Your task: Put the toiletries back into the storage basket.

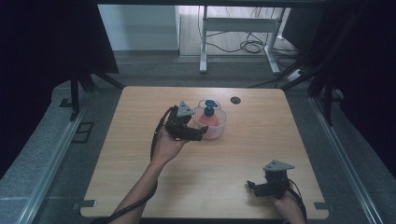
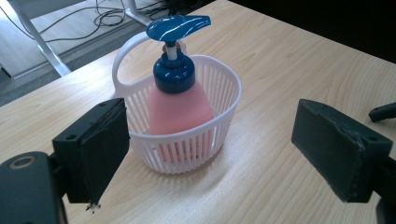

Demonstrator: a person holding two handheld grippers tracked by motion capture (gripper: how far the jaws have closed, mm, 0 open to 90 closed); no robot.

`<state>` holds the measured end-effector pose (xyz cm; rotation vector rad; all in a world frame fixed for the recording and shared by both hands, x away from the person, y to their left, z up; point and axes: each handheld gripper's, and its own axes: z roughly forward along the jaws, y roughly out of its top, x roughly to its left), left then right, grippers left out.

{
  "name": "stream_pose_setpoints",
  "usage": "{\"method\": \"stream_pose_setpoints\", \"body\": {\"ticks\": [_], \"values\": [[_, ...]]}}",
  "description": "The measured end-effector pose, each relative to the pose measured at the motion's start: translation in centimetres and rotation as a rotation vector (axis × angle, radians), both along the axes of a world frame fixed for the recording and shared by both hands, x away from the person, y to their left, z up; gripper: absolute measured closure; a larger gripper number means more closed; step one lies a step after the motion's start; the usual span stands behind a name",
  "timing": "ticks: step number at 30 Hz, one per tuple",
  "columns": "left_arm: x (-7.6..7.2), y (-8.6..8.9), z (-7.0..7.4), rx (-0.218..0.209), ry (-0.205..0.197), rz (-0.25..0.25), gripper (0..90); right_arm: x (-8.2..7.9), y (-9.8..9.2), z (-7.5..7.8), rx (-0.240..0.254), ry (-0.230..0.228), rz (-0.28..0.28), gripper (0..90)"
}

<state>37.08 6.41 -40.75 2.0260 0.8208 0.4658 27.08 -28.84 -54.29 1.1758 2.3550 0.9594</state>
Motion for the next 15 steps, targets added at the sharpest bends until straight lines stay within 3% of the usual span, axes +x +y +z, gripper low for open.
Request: {"method": "stream_pose_setpoints", "body": {"ticks": [15], "values": [[-1.3, 1.7, -0.4, -0.014, 0.004, 0.0, 11.3, 0.0, 0.0, 0.0, -0.001, 0.0, -0.001, 0.0]]}}
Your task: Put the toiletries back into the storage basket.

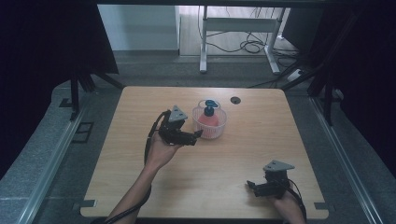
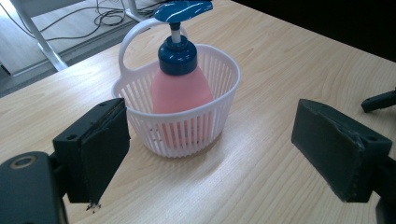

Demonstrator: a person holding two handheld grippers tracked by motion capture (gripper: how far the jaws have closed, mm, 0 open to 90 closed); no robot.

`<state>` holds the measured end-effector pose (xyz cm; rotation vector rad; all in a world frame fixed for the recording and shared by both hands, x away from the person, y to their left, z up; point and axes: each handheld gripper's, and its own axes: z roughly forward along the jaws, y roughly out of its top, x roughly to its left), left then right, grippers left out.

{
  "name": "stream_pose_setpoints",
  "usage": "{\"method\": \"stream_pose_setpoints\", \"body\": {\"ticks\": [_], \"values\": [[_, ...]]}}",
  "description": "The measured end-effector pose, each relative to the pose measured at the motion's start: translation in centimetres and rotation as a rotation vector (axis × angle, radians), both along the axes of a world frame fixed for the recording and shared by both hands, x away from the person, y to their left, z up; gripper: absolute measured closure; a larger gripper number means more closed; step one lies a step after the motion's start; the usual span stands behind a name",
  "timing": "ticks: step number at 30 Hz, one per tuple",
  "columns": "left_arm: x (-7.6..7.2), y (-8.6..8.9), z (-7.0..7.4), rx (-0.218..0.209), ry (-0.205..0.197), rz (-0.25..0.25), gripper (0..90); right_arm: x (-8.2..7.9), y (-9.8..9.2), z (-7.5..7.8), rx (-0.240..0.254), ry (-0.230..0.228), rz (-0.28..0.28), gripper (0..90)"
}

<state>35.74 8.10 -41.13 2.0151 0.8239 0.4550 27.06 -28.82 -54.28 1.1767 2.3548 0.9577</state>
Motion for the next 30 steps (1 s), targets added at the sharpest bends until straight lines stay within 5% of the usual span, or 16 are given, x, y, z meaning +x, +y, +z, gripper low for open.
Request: {"method": "stream_pose_setpoints", "body": {"ticks": [30], "values": [[-2.8, 3.6, -1.3, -0.003, 0.011, 0.028, 11.3, 0.0, 0.0, 0.0, -0.001, 0.002, -0.003, 0.0]]}}
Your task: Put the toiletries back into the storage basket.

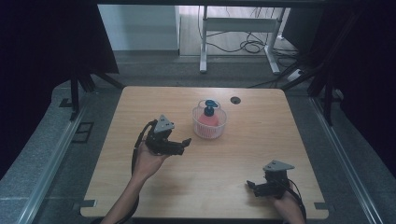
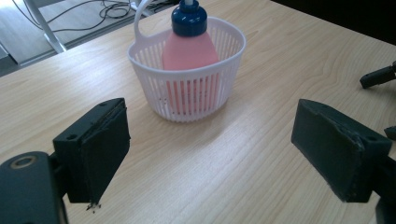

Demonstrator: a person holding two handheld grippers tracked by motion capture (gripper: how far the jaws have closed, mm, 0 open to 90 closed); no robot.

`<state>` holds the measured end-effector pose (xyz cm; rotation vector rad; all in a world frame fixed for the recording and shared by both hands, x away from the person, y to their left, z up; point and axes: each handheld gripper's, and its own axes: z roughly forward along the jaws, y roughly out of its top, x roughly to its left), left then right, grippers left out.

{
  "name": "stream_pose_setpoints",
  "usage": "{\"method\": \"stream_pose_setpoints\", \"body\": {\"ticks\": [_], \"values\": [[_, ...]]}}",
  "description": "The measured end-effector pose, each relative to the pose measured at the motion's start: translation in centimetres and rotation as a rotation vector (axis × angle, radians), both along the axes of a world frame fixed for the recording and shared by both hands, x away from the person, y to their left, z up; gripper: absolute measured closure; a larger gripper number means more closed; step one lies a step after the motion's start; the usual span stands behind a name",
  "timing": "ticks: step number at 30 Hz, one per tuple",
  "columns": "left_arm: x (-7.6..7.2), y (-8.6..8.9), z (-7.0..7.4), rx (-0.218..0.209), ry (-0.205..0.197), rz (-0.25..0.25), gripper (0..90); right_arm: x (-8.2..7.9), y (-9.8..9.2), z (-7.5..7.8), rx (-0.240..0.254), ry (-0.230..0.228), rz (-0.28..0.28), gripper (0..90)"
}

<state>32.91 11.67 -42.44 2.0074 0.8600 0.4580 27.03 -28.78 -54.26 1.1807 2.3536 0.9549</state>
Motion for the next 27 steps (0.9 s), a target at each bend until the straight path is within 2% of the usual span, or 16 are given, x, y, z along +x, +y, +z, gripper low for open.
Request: {"method": "stream_pose_setpoints", "body": {"ticks": [15, 27], "values": [[-2.2, 2.8, -1.2, -0.014, 0.022, 0.02, 11.3, 0.0, 0.0, 0.0, 0.003, -0.001, -0.002, 0.0], [-3.7, 4.8, -2.5, -0.047, 0.042, 0.039, 11.3, 0.0, 0.0, 0.0, 0.002, -0.002, -0.003, 0.0]]}}
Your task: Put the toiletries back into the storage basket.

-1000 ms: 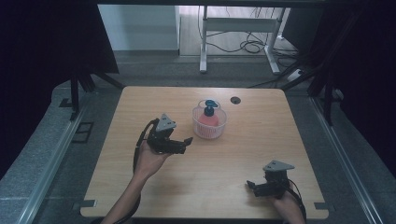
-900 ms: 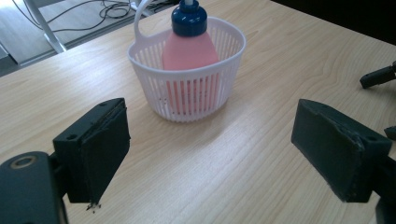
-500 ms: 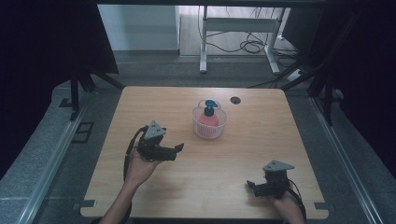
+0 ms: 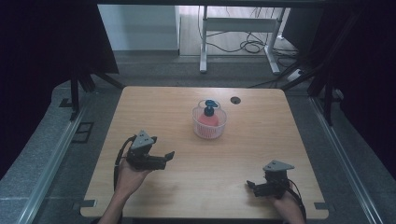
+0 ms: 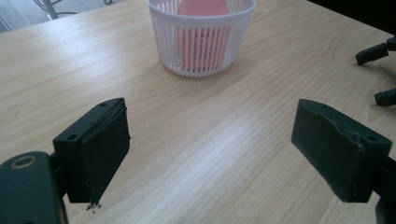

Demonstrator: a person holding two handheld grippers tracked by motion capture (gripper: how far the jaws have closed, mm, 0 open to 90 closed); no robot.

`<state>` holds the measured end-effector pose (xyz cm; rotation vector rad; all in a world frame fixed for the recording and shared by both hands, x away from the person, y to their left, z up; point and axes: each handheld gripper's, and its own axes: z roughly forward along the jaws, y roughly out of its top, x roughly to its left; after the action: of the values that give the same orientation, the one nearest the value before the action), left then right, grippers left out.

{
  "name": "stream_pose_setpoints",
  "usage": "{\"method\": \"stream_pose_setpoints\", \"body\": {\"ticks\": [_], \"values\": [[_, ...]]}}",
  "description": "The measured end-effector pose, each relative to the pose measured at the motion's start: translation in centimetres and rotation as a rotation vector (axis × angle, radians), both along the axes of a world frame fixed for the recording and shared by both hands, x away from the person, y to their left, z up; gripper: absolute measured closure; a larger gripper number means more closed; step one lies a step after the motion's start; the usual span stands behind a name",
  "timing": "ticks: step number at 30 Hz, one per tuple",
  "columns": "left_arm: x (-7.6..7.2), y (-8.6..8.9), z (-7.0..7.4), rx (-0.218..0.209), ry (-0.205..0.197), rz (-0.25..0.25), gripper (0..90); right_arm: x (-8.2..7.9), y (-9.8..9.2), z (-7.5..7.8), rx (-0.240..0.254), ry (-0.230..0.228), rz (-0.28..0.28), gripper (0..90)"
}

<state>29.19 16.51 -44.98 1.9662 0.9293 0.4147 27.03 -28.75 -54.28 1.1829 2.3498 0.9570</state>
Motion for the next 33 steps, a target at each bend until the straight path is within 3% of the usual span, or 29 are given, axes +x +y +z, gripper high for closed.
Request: {"method": "stream_pose_setpoints", "body": {"ticks": [20, 33], "values": [[-2.4, 2.9, -3.3, -0.018, 0.033, 0.049, 11.2, 0.0, 0.0, 0.0, 0.002, 0.001, -0.003, 0.0], [-3.7, 2.9, -5.5, 0.014, 0.044, 0.049, 11.3, 0.0, 0.0, 0.0, 0.001, -0.002, -0.001, 0.0]]}}
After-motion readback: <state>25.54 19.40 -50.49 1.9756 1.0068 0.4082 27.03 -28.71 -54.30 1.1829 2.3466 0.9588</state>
